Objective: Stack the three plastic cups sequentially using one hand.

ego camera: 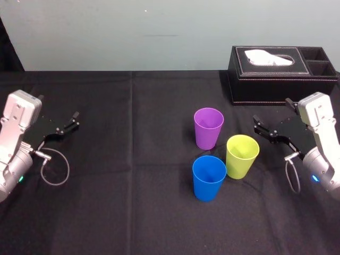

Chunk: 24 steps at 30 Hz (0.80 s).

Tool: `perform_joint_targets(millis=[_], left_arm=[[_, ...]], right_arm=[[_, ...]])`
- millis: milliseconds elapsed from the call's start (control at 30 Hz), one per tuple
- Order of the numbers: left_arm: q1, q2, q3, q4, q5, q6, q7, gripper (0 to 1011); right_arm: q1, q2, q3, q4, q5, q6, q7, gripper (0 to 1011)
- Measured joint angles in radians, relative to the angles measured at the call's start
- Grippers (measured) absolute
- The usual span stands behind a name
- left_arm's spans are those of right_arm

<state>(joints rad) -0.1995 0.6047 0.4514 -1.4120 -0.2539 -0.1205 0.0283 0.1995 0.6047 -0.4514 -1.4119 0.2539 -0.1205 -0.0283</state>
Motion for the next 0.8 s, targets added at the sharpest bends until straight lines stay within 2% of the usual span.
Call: perform_joint_targets(millis=[800], left_arm=[[0.000, 0.000, 0.000, 0.000, 0.000, 0.000, 0.000, 1011]], right_arm=[[0.000, 0.000, 0.000, 0.000, 0.000, 0.000, 0.000, 1003]])
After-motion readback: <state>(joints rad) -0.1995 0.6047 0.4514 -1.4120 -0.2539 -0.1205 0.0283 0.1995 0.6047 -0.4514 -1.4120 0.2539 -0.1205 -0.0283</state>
